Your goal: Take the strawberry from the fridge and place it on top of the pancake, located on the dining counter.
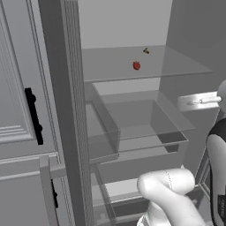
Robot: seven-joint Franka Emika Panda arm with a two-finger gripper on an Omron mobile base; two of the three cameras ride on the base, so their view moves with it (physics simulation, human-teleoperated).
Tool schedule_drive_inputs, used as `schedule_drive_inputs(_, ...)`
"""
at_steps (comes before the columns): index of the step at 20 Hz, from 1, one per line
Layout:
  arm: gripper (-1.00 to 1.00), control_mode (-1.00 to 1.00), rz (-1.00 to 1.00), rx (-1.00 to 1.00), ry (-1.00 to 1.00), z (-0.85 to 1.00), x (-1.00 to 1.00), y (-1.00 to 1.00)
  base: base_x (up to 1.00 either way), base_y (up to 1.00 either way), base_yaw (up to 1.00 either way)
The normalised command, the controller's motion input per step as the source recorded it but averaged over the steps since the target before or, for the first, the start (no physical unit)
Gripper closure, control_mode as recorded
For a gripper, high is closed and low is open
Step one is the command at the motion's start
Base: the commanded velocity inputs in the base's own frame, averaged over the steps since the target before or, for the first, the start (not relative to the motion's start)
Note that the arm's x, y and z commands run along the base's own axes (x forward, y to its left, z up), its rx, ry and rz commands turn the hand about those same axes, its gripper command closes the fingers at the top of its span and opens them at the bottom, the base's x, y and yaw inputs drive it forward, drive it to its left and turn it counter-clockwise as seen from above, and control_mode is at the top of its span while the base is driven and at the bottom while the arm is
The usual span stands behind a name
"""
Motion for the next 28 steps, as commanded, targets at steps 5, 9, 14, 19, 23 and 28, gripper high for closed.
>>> schedule_drive_inputs(5,-1.0,-1.0,-0.01,0.03,-0.05,0.31,0.29,0.0,0.0,0.0,0.0)
schedule_drive_inputs(9,-1.0,-1.0,0.0,0.03,-0.13,0.02,0.54,0.03,0.0,0.0,0.0)
schedule_drive_inputs(14,-1.0,-1.0,0.0,0.01,0.19,0.04,0.91,0.11,0.0,0.0,0.0)
schedule_drive_inputs(19,-1.0,-1.0,0.0,-0.01,0.11,-0.07,0.96,0.35,0.0,0.0,0.0)
schedule_drive_inputs(23,-1.0,-1.0,0.0,0.0,0.01,-0.36,0.41,0.04,0.0,0.0,0.0)
schedule_drive_inputs(28,-1.0,-1.0,0.0,-0.01,0.0,-0.07,0.48,0.05,0.0,0.0,0.0)
